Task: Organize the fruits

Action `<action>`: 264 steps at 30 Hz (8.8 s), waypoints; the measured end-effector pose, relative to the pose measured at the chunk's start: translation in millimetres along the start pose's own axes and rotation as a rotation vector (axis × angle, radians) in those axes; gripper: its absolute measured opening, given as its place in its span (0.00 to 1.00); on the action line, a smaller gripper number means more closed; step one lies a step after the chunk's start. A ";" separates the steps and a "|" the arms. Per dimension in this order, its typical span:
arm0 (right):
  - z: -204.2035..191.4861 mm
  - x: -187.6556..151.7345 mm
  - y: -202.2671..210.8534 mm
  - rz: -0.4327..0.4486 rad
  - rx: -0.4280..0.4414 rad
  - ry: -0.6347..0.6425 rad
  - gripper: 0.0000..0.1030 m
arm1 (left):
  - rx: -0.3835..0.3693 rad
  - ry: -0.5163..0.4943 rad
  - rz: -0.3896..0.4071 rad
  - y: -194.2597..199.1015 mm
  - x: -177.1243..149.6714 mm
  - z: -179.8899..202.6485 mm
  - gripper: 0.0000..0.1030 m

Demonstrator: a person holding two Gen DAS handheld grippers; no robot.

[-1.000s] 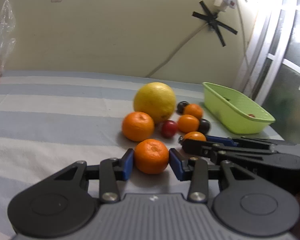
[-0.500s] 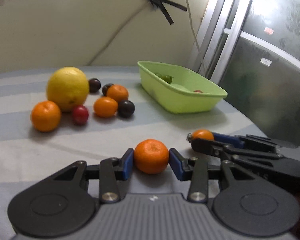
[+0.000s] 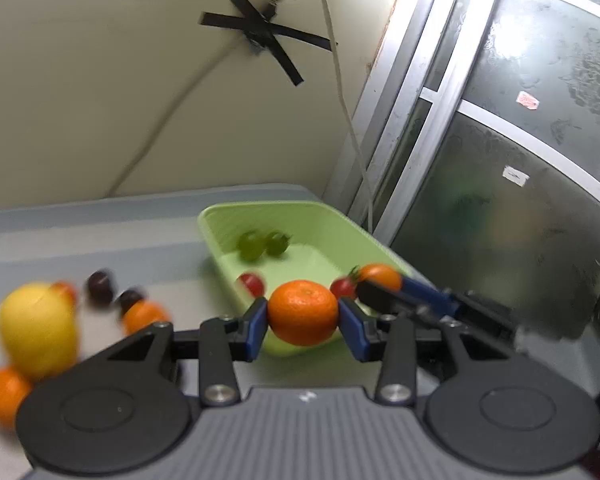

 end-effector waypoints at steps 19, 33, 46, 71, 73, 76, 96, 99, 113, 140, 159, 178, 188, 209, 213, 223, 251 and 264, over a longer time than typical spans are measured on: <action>57.2 0.5 -6.3 0.090 -0.137 -0.094 0.47 | -0.013 0.098 0.023 -19.1 8.5 4.0 0.44; 38.9 -1.0 14.6 0.122 -0.150 -0.094 0.47 | 0.351 -0.036 0.011 73.7 -53.1 -50.9 0.44; -56.2 -44.4 35.8 -0.051 0.044 -0.108 0.47 | 0.539 -0.058 0.059 115.9 -72.9 -105.3 0.48; -51.9 -52.8 36.1 -0.069 0.070 -0.227 0.50 | 0.587 -0.158 0.121 121.9 -80.3 -109.7 0.58; -51.5 -52.5 36.5 -0.067 0.069 -0.230 0.50 | 0.587 -0.158 0.125 122.5 -80.1 -109.7 0.59; -50.7 -52.6 36.9 -0.064 0.070 -0.233 0.50 | 0.588 -0.162 0.129 122.9 -80.0 -109.6 0.59; -51.4 -53.3 36.7 -0.056 0.076 -0.241 0.52 | 0.574 -0.167 0.134 122.6 -79.6 -109.3 0.61; -50.7 -53.3 36.2 -0.055 0.080 -0.239 0.54 | 0.577 -0.165 0.135 122.9 -80.2 -108.2 0.61; -49.7 -54.3 36.1 -0.055 0.082 -0.238 0.54 | 0.541 -0.195 0.149 122.1 -77.7 -104.2 0.74; -166.5 -30.2 -49.8 -0.163 0.278 -0.029 0.72 | 0.497 0.185 0.307 156.9 -66.3 -158.8 0.79; -172.8 -7.5 -44.2 -0.219 0.274 -0.067 0.63 | 0.434 0.259 0.319 158.9 -66.0 -162.6 0.82; -165.1 -72.0 24.1 -0.466 0.423 0.363 0.73 | 0.071 0.218 0.266 152.6 -65.0 -96.2 0.72; -158.1 -75.1 25.3 -0.342 0.432 0.288 0.67 | 0.041 0.239 0.111 103.0 -72.8 -80.3 0.54; 13.5 -6.3 -64.2 -0.113 0.056 0.086 0.64 | -0.033 0.013 0.036 -85.2 28.9 9.8 0.55; 22.8 -15.5 -77.6 -0.157 0.037 0.081 0.66 | -0.011 0.037 0.018 -99.7 18.9 9.7 0.58; 44.0 3.4 -57.3 -0.025 0.036 -0.066 0.65 | 0.104 -0.022 0.169 -8.5 23.1 9.1 0.60; -57.0 -63.5 43.8 -0.135 0.103 -0.155 0.66 | 0.348 -0.069 0.076 129.1 -102.7 -62.5 0.61; -53.9 -68.9 44.9 -0.141 0.125 -0.173 0.66 | 0.367 -0.067 0.047 122.1 -103.7 -63.9 0.63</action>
Point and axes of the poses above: each gripper's, at about its wrist camera, not at the fingertips, and y roughly against the way its jaws point, z to its right, x to its top, the point moved 9 cm from there along -y, roughly the way its jaws point, and after that the axes turned 8 degrees about z, right-handed, at the moved point
